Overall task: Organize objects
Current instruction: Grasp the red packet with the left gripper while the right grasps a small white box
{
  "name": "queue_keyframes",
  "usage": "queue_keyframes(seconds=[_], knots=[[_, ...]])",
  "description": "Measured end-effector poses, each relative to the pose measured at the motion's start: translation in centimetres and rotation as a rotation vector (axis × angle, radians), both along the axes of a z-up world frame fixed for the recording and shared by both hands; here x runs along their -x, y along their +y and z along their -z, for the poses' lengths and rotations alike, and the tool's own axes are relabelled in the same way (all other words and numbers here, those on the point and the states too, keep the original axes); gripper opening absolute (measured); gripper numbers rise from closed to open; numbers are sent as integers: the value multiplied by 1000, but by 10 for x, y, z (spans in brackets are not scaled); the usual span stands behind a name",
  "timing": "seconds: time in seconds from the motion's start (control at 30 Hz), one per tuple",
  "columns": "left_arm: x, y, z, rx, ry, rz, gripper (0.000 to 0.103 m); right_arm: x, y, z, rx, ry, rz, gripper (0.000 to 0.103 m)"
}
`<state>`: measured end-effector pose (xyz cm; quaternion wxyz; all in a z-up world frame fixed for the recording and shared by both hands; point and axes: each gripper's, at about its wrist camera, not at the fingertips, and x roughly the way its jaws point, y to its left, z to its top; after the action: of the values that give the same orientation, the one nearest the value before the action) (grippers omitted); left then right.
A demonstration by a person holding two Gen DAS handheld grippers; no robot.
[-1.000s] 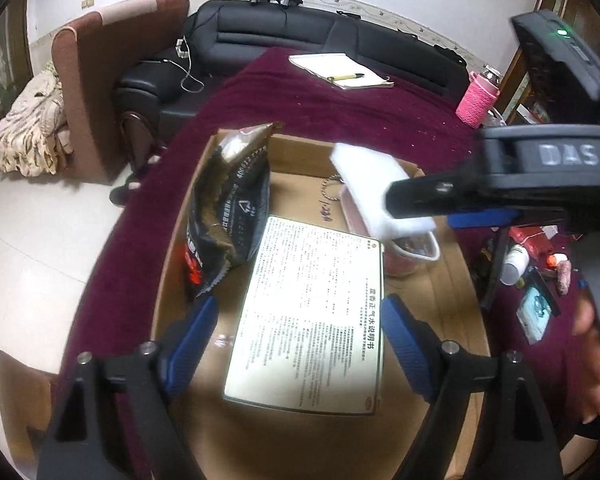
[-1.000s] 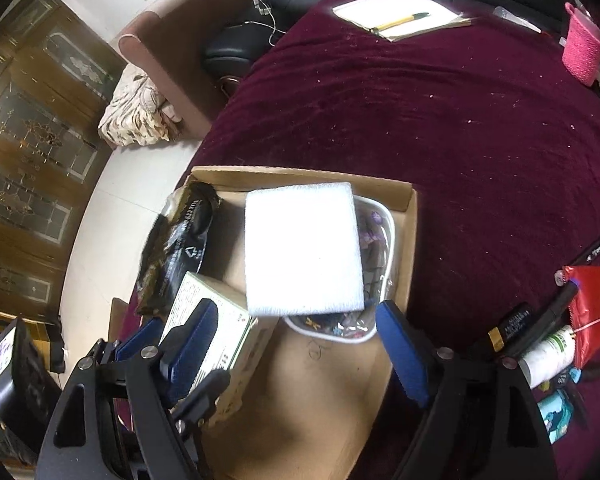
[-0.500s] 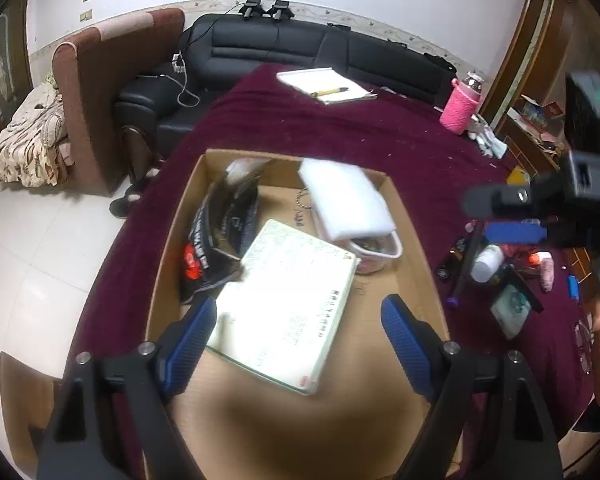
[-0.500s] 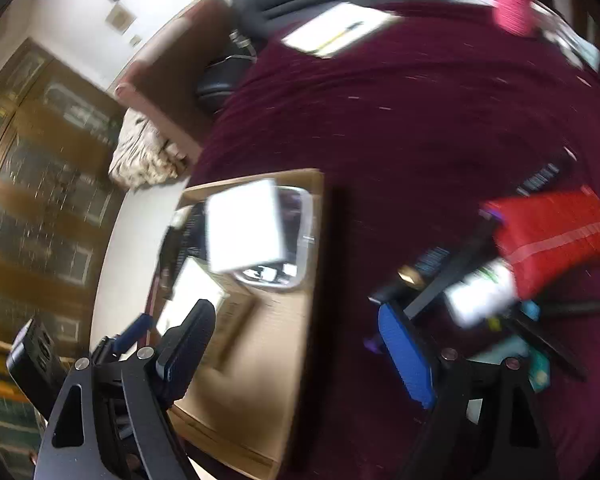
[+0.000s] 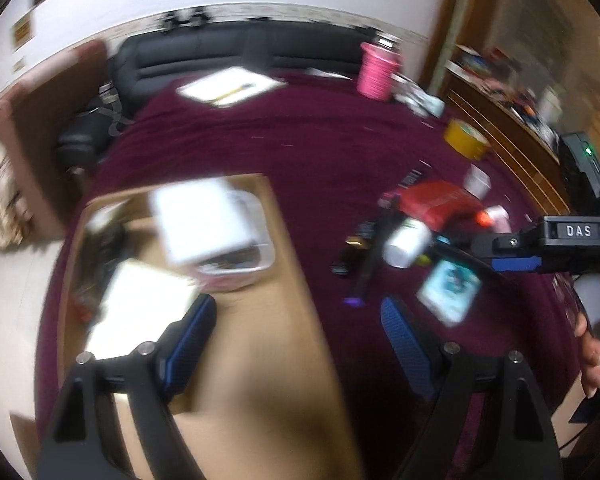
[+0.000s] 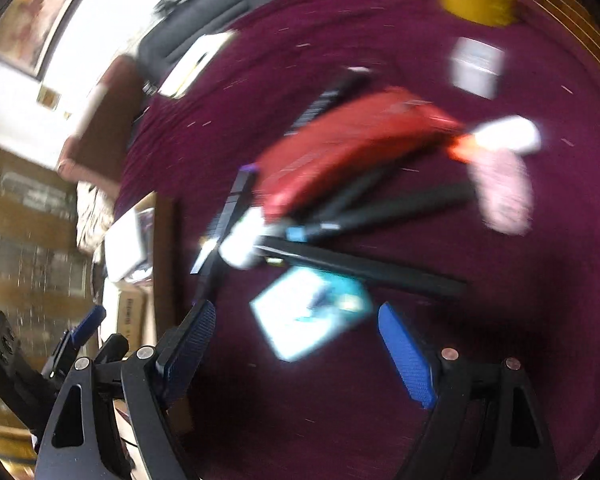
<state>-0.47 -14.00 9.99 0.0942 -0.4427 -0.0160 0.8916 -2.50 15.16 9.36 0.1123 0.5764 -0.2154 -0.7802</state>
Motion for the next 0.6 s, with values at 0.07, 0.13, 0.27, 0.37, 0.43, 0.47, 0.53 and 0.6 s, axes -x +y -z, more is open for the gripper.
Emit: queue_keyframes(seconds=[0.07,0.13,0.27,0.37,0.43,0.47,0.53,0.6], knots=[[8,28,0,34,2,80,84,-7,22,1,7,-3,38,88],[16,55,1,75,1,156,84,-16,40,-1,7,-1,67,88],[39,111,7,148,7,323,84,-33,72,-4,-7,8,107,88],[61,153,13,200,-3,440,84,-47,92,-4,-14,2,128,88],[77,175,17,237,5,499,84,-57,105,-3,-22,-4,143,88],[84,183,19,251,4,517,84,-63,112,-2,-29,-7,147,88],[103,197,23,269,6,553,84,-73,123,-2,-36,-12,152,88],[122,203,27,249,-22,582,83,-84,133,-1,-34,-16,162,88]])
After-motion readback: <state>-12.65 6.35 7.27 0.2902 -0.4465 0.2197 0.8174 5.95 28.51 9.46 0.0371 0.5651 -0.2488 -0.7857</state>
